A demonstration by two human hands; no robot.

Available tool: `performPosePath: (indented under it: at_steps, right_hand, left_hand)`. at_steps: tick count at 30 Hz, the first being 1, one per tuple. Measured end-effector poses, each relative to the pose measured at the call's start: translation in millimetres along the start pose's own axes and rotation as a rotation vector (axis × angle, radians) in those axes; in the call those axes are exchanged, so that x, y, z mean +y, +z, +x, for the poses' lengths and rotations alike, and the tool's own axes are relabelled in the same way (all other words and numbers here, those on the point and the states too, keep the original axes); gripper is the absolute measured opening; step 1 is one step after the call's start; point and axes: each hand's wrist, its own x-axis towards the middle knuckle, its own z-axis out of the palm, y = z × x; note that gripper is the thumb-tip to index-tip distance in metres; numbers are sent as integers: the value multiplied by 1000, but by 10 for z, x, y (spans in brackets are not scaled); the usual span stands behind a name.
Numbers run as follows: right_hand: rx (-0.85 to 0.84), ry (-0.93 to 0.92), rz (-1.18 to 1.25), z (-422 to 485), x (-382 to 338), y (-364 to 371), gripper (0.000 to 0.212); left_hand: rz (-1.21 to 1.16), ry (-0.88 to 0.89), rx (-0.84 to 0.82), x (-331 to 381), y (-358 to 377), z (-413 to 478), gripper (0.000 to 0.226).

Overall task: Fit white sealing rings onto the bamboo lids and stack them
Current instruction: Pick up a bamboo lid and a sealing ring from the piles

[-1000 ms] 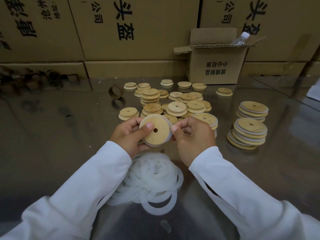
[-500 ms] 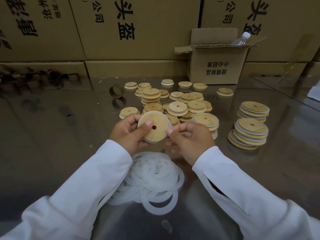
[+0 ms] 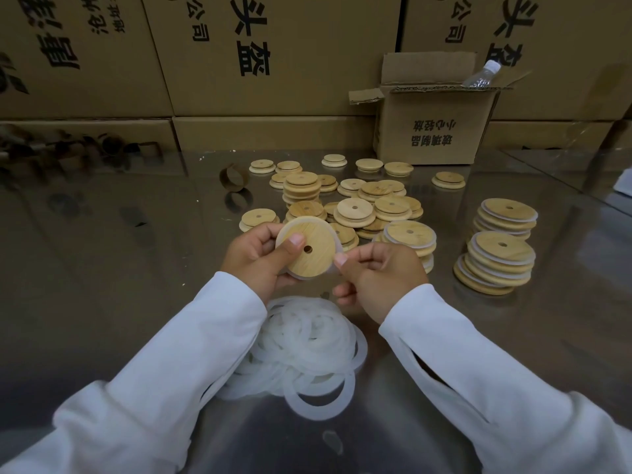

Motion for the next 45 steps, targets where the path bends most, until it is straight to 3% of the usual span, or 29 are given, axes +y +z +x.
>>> performPosePath:
  at_steps: [12, 19, 31, 40, 45]
  right_hand:
    - [-55, -41, -44, -22, -6, 1, 17]
    - [-72, -39, -10, -4, -24, -36, 18]
    - [-72, 4, 76, -26, -57, -37, 13]
    - [-112, 22, 174, -14, -88, -68, 10]
    - [-119, 69, 160, 1, -72, -77, 8]
  left_hand:
    - [-36, -28, -7, 16, -3, -9, 8]
    - [-131, -142, -31, 18, -20, 18, 11]
    - [-62, -77, -72, 25, -38, 13, 9]
    - [-140, -119, -84, 52, -50, 5, 26]
    - [-123, -135, -70, 54, -55, 9, 15]
